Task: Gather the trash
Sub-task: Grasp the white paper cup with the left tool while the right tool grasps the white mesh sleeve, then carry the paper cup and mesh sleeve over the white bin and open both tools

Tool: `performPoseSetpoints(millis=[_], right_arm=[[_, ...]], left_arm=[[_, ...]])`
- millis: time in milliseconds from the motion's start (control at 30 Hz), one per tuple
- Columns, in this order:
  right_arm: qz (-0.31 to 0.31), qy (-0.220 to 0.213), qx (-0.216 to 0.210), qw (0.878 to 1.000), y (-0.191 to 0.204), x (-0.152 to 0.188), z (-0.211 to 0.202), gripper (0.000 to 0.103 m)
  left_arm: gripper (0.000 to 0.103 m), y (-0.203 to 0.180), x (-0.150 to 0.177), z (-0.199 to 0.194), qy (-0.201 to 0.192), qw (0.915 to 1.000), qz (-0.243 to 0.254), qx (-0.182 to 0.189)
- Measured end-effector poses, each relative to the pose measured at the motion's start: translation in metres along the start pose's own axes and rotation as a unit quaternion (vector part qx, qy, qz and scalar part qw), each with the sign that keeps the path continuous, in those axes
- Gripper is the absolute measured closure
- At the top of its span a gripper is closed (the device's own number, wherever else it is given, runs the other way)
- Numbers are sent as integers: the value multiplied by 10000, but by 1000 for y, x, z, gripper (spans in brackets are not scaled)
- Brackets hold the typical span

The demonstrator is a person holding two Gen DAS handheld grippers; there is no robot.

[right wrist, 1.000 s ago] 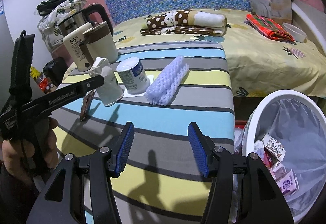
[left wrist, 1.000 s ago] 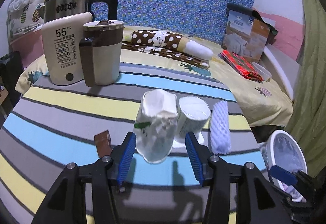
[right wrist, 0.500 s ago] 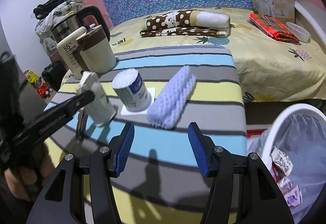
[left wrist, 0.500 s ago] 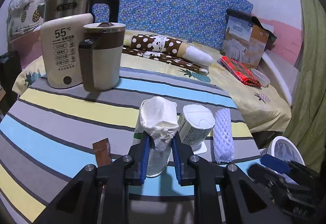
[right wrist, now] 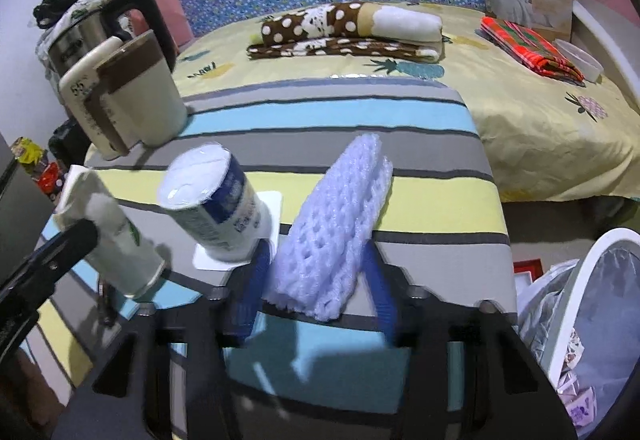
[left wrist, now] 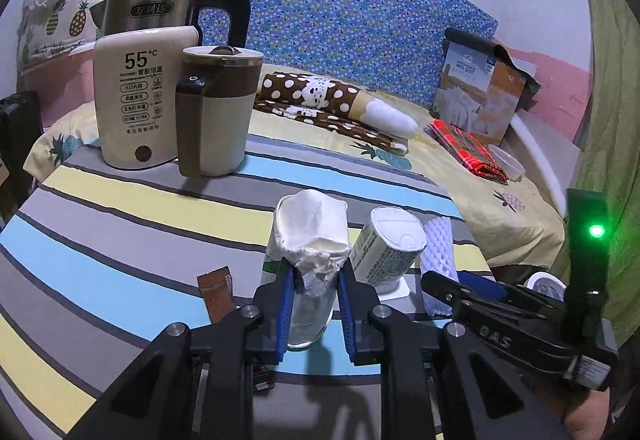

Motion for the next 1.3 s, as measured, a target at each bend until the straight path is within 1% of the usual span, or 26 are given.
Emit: performPoseSetpoints(millis=[133,333,700,867,1300], right_arm=[[-75,-91,24,9999,0,-1,-6,79],[-129,-174,-6,9998,0,3,-22,87],[-243,-428,-95,9987,2,18,-62,89],[-251,-560,-105,9981,-1,25,-83,89],[-167,-730,-70,9972,-6,42,-115,89]], left_arm=[[82,-2,1,-1,0,10000,30,15],[82,-7,0,-11,-69,9999,115,-21],[82,-23,16,-46,-99,9992,385,-40],[82,-35,27,-61,-49,9987,511,49],[82,-64,47,-91,6,9967,750,298]])
Point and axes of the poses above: each gripper's, at about its wrist camera, not at the fingertips, and z roughly the way its jaws point, y to its left, x to its underside, the point moved 7 cm from there along z, roughly the way its jaws point, and after that the axes turned 7 degrees about -x, right-handed, at the moved point
